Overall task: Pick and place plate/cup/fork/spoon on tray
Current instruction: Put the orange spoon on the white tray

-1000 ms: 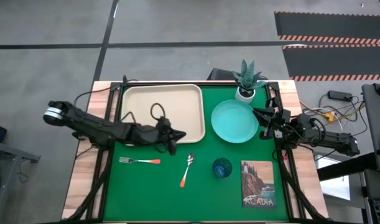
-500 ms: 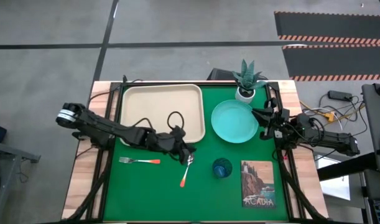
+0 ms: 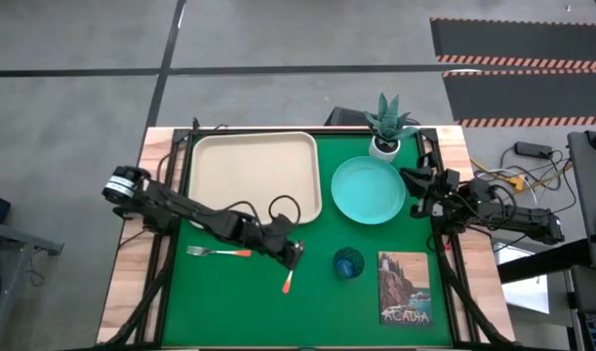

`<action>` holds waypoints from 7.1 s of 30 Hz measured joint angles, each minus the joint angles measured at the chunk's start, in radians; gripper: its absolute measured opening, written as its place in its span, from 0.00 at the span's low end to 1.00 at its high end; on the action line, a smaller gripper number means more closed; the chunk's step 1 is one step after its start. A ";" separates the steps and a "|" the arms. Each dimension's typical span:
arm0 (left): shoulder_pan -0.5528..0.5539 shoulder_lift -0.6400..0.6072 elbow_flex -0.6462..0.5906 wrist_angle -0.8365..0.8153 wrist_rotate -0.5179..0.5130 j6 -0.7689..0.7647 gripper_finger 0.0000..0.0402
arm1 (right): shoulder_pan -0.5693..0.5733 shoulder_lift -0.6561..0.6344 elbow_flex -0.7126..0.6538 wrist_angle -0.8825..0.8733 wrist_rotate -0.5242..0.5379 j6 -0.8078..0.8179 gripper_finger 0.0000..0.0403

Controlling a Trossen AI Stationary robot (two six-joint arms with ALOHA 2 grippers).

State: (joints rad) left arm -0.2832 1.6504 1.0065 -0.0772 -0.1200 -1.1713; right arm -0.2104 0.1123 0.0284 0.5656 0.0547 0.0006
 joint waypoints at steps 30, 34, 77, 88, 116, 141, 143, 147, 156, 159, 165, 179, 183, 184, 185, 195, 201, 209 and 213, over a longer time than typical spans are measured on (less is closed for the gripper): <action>-0.193 0.090 0.011 -0.037 -0.352 0.344 0.00 | 0.000 0.001 0.065 -0.107 0.000 -0.012 0.11; -0.209 0.149 0.042 -0.035 -0.417 0.387 0.00 | 0.000 0.001 0.065 -0.114 0.000 -0.012 0.11; -0.209 0.307 0.051 -0.023 -0.467 0.313 0.33 | 0.000 0.002 0.066 -0.142 0.000 -0.011 0.11; -0.209 0.305 0.047 -0.043 -0.484 0.261 0.04 | 0.000 0.002 0.066 -0.143 0.000 -0.011 0.11; -0.140 -0.012 0.025 -0.063 -0.546 0.453 0.00 | 0.000 0.002 0.066 -0.143 0.000 -0.008 0.11; 0.126 -0.365 0.001 -0.473 -0.704 0.452 0.00 | 0.000 0.002 0.066 -0.147 0.000 0.001 0.11; 0.169 -0.372 0.001 -0.500 -0.698 0.447 0.00 | 0.000 0.002 0.066 -0.147 0.000 0.000 0.11; 0.250 -0.375 0.000 -0.548 -0.695 0.428 0.00 | 0.000 0.002 0.066 -0.147 0.000 0.000 0.11; 0.384 -0.311 -0.004 -0.675 -0.701 0.338 0.00 | 0.000 0.002 0.066 -0.163 0.000 0.000 0.11; 0.415 -0.283 -0.027 -0.717 -0.702 0.289 0.00 | 0.000 0.002 0.066 -0.166 0.000 0.000 0.11; 0.457 -0.280 -0.139 -0.809 -0.696 0.084 0.00 | 0.000 0.002 0.066 -0.166 0.000 0.014 0.11; 0.496 -0.327 -0.357 -0.796 -0.607 -0.081 0.00 | 0.000 0.002 0.066 -0.165 0.000 0.015 0.11; 0.521 -0.327 -0.383 -0.773 -0.601 -0.081 0.00 | 0.000 0.002 0.066 -0.165 0.000 0.015 0.11; 0.528 -0.327 -0.387 -0.767 -0.598 -0.082 0.00 | 0.000 0.002 0.066 -0.165 0.000 0.015 0.11; 0.535 -0.327 -0.389 -0.760 -0.597 -0.085 0.00 | 0.000 0.002 0.066 -0.165 0.000 0.015 0.11; 0.553 -0.327 -0.423 -0.671 -0.622 -0.105 0.00 | 0.000 0.002 0.074 -0.169 -0.001 0.015 0.11; 0.553 -0.327 -0.459 -0.629 -0.619 -0.106 0.00 | 0.000 0.002 0.074 -0.170 -0.001 0.016 0.11; 0.555 -0.327 -0.459 -0.623 -0.653 -0.106 0.00 | 0.000 0.002 0.074 -0.170 -0.001 0.016 0.11; 0.558 -0.327 -0.472 -0.612 -0.686 -0.106 0.00 | 0.000 0.002 0.074 -0.169 -0.001 0.017 0.11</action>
State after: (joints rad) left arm 0.2745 1.3231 0.5341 -0.6889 -0.8062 -1.2776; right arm -0.2101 0.1143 0.1028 0.3962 0.0536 0.0171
